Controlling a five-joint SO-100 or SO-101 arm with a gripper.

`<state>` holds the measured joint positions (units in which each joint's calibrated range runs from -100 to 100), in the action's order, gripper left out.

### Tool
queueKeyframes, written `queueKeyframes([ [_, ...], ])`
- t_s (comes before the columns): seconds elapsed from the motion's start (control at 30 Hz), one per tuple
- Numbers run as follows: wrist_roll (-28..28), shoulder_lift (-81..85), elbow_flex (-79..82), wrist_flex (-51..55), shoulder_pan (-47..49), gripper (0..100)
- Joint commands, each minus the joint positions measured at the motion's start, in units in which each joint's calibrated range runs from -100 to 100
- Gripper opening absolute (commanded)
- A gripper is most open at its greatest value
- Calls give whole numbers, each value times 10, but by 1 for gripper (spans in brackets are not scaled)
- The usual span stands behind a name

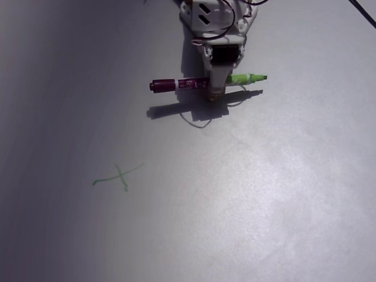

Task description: Draw the capital letter X with the green marker.

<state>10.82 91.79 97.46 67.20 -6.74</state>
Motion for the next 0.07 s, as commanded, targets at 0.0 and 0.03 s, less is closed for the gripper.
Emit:
queueKeyframes([
  [0.0, -2, -6, 6, 78, -4, 1],
  [0.03, -2, -6, 6, 78, -4, 1],
])
